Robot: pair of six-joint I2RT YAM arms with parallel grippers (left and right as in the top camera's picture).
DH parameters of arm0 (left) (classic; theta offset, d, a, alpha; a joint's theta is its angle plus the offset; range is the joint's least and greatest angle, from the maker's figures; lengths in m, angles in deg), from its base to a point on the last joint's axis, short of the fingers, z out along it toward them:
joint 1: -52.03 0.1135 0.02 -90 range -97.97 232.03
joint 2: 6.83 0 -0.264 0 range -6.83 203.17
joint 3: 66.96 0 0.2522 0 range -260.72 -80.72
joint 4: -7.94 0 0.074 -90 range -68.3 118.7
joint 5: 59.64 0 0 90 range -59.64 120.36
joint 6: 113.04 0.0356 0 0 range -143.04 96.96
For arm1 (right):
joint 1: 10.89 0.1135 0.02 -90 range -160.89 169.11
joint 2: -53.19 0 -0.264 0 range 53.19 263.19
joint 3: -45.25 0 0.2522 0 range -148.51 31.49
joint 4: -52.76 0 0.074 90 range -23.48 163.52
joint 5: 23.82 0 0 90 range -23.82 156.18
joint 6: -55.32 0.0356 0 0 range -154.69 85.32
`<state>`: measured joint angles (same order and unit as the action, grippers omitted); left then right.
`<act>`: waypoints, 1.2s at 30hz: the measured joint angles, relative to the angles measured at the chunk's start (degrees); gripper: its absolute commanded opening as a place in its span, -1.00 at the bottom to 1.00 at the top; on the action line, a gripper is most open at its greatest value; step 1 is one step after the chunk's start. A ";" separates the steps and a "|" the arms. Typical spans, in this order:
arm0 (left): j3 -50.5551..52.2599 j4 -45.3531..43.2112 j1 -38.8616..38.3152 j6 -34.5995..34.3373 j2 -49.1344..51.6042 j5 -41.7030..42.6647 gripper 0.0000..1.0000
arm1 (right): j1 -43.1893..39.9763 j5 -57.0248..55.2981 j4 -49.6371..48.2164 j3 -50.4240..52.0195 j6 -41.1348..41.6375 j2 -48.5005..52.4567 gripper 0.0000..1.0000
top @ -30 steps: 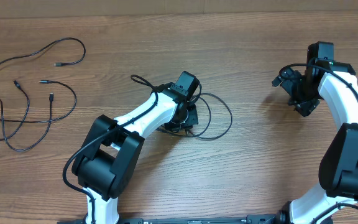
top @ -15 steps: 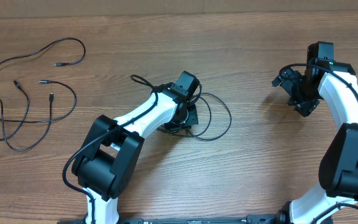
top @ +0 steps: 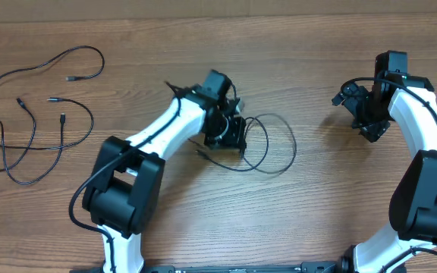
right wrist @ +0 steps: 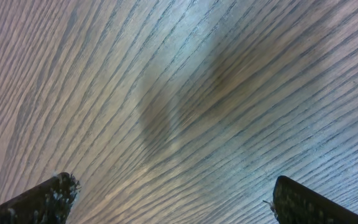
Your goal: Untangle cables
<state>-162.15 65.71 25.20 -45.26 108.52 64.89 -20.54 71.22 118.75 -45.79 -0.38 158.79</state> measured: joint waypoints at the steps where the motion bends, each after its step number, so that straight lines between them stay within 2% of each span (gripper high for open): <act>1: -0.79 0.66 0.63 0.39 -0.17 1.22 -0.92 | 0.00 0.00 0.00 0.00 0.00 0.00 1.00; 9: -4.90 2.69 4.55 4.68 -7.56 7.37 -0.92 | 0.00 0.00 0.02 0.00 -0.02 0.00 1.00; 18: -11.91 -1.07 10.78 5.73 -25.62 5.73 -0.92 | 0.00 0.00 0.02 0.00 -0.02 0.00 0.99; 24: -12.94 -0.31 15.78 5.77 -36.06 -1.46 -0.92 | -0.02 0.02 0.04 0.00 -0.02 0.00 1.00; 29: -13.00 3.04 16.50 5.92 -41.00 -10.01 -0.92 | 0.00 0.02 0.00 0.00 0.00 0.00 1.00; 36: -13.00 8.61 16.48 5.70 -42.16 -31.04 -0.91 | 0.00 0.00 0.02 0.00 0.02 0.00 1.00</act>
<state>-175.16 74.32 41.68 -39.55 66.35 33.85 -20.54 71.22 118.77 -45.79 -0.36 158.79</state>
